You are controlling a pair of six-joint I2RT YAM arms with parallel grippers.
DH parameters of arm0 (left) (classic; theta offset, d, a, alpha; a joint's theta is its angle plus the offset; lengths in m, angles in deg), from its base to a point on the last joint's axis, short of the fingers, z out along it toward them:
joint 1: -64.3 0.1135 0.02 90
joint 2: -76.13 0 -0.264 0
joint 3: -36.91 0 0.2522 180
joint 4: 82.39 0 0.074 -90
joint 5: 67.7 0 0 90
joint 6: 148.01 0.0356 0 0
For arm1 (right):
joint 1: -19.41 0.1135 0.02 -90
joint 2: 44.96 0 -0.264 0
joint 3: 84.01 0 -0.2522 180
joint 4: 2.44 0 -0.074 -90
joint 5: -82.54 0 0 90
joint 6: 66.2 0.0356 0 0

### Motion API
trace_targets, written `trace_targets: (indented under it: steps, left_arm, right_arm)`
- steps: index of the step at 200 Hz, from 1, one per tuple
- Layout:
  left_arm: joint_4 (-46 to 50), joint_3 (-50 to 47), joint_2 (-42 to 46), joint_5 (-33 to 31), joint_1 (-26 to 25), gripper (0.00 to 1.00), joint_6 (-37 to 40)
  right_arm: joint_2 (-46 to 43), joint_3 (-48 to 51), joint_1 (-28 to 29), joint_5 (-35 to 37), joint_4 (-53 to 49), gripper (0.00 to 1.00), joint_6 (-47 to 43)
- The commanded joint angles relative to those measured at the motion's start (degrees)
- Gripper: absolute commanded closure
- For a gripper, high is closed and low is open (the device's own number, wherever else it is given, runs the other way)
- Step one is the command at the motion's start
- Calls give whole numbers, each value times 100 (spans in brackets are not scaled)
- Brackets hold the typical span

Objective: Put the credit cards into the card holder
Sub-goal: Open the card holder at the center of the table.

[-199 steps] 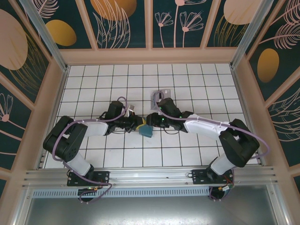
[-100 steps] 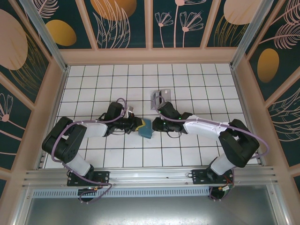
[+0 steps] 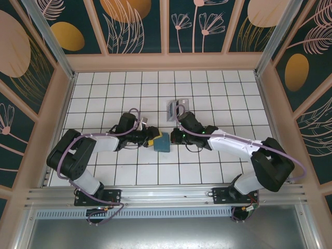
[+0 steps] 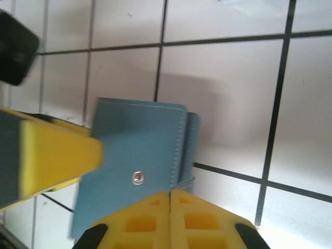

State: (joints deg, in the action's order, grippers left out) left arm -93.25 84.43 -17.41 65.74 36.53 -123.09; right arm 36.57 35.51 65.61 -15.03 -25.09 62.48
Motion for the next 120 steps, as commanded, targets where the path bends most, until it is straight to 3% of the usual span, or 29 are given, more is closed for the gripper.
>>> trace_targets:
  steps: [1, 30, 43, 57, 120]
  left_arm:
    - [-258, 128, -279, 147, -27, 44, 114]
    - [103, 402, -323, 164, -27, 32, 386]
    - [505, 557, -290, 91, -27, 18, 665]
    - [829, 657, -279, -33, -27, 9, 923]
    - [650, 609, -766, 115, -27, 14, 1068]
  right_arm:
    - [-243, -25, 58, -134, 72, 100, -252]
    - [-424, -11, 186, -62, 56, 100, -234]
    - [-513, -13, 238, 82, -39, 100, -235]
    - [-629, 0, 314, 230, -101, 100, -323]
    - [-692, 126, 320, 269, 7, 100, -341]
